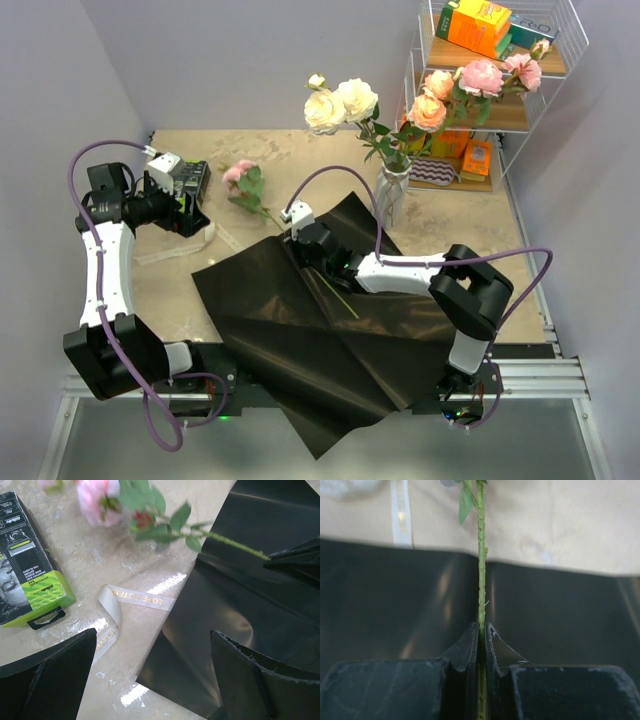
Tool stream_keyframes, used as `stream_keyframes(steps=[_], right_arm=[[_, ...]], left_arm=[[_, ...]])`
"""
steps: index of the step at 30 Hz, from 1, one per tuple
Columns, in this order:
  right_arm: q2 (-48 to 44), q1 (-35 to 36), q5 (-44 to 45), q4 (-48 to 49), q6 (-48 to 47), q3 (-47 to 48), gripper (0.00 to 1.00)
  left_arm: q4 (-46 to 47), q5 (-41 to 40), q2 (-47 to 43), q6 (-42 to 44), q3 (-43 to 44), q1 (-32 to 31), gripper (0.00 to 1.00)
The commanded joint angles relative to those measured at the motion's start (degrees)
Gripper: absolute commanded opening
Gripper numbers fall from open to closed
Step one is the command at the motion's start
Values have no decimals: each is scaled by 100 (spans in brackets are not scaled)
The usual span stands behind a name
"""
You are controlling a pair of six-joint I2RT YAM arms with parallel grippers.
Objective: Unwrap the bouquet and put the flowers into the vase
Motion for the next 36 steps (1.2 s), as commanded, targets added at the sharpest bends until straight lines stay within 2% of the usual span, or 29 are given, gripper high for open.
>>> stream_keyframes(steps=[1,6,8,9,12,15,23,29,34,36], right_arm=[[-59,-22,-463,-317,68,-285,0],[325,-57,-972,-895,-178,205,0],[581,-66,-1166,-1396,-292,660,17],[748,-83,-1210,-1511,-301,768,35],[942,-118,-1263,-1600,-319,1023,46],[1118,-189,-1254,-1714,-380,1339,48],[1733,-303,-1211,-1995,-556,2192,47],[2146,-382,-1289,-2154,-635,2632,40],[2235,-408,-1342,-2233,-653,2711,23],[2243,-408,-1325,-2250,-671,2711,11]], left_arm=[[125,114,-154,-6,-75,49,99],[125,194,-162,-33,-66,49,99],[125,185,-180,-41,-66,49,99],[116,168,-197,-33,-75,40,99],[90,97,-241,20,-93,40,99],[81,36,-268,82,-93,40,99],[55,62,-268,117,-84,40,99],[46,18,-259,152,-66,49,99],[37,-35,-259,170,-40,49,99],[37,-35,-259,170,-40,58,99]])
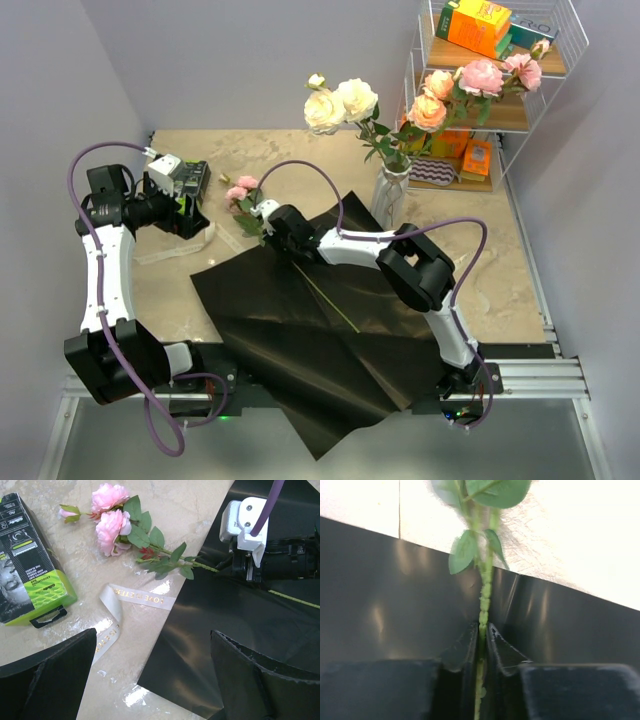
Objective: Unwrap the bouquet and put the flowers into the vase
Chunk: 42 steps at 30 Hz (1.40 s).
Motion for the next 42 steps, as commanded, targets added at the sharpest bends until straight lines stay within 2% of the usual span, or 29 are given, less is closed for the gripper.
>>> stream_keyframes(steps=[1,4,9,16,21,27,32,36,42], right_arm=[[1,-54,-42,-159,-94,189,8],[-25,-63,-15,-168,-94,206,0],[-288,-72,169,-45,-67,356,0],[-877,-63,573,-36,-225,1163,0],[-1527,-63,714,104,-348,1428,0],[-2064,-55,969,254,-937,1867,0],[-2486,-63,575,887,-1227,2200,0],[-2443,-63,128,632,-1315,3288,0],[-2460,-55,-279,491,-1306,4397,0]], left_arm=[[50,2,-106,115,43,49,99],[68,11,-89,115,43,49,99],[50,55,-62,62,78,58,99],[-169,213,-62,45,403,58,99],[-476,494,-88,150,684,66,99],[-626,951,-203,282,737,58,99],[-679,943,-211,440,623,66,99],[-627,873,-194,458,465,58,99],[-539,864,-150,370,465,66,99]])
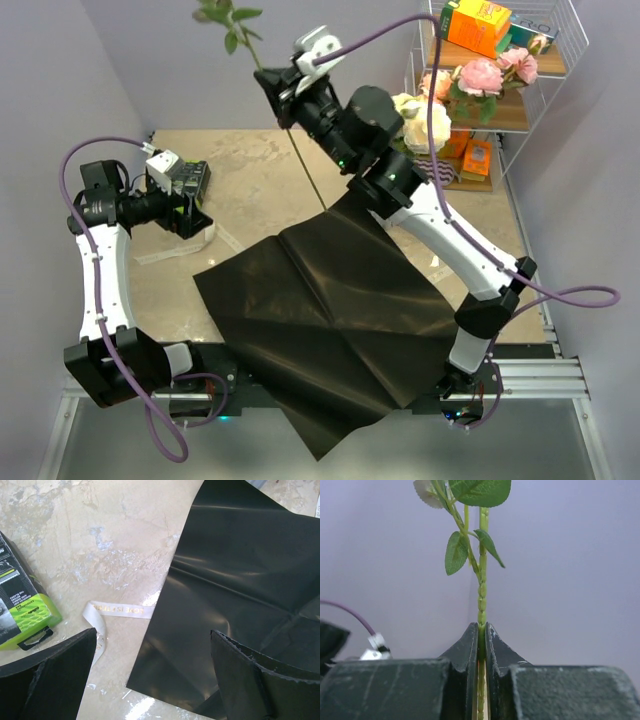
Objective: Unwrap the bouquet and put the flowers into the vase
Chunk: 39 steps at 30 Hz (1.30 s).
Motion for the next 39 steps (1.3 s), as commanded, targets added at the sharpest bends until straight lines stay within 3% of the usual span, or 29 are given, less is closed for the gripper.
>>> stream_keyframes(steps=[1,13,20,25,29,39], right_arm=[[-228,-15,-430,159,-179,860,0],[-1687,-6,-615,1197,24,404,0],[-2267,-15,324,800,-722,176,0],[-2864,-15,1465,1844,-1783,-1211,0],[-3041,-33,1697,3854,-2647,-2748,0],[-2444,-858,1645,4562,-2491,-3006,0]], left_arm=[[121,134,-56,51,12,55,99],[174,169,14,-81,30,55,99],[148,169,23,-81,144,55,99],[157,204,58,-107,171,47,99],[227,239,120,-195,162,55,99],[288,125,146,-160,109,55,99]])
